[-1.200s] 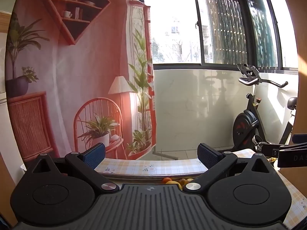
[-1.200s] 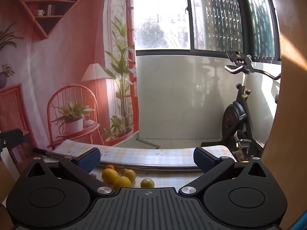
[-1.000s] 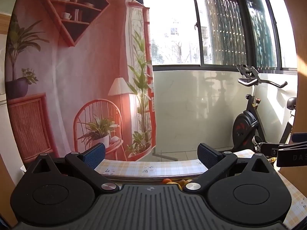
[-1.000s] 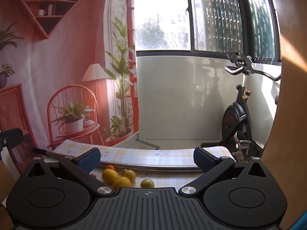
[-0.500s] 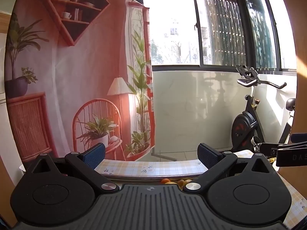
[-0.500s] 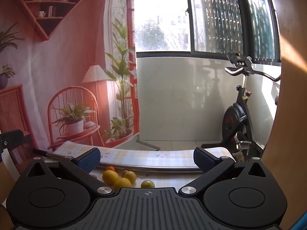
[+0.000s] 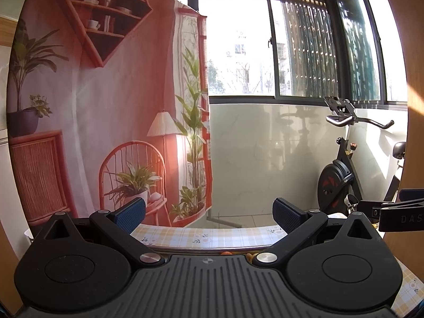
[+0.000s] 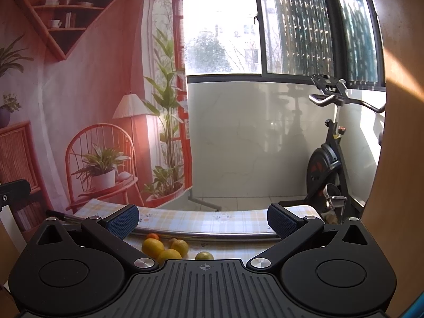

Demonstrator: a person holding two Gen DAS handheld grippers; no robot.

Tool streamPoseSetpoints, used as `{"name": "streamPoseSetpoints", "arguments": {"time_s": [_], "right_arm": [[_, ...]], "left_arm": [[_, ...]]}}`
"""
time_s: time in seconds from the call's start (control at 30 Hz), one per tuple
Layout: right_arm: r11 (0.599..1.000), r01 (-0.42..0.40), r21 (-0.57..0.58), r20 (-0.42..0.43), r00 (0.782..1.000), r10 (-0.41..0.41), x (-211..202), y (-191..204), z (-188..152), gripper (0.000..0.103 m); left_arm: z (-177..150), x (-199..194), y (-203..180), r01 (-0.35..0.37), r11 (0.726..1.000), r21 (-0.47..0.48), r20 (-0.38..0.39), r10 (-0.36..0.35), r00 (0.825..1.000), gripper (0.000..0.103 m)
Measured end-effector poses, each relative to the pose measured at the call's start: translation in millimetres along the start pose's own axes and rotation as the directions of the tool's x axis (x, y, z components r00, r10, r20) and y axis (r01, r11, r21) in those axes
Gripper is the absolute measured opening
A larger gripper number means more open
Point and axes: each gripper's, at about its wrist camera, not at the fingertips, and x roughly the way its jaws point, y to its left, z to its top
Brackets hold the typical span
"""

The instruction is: Organize fruits

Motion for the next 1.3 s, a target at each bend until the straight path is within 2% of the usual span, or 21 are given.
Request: {"name": "streamPoseSetpoints", "arguments": {"time_s": [1.3], "right_arm": [[1.0, -0.001, 0.005, 0.0, 1.0, 0.001, -2.1, -0.4, 1.1, 0.103]], "left_arm": [[-2.0, 0.6, -0.2, 0.008, 1.0, -0.002, -0.001, -0.008, 1.0, 0.103]]}}
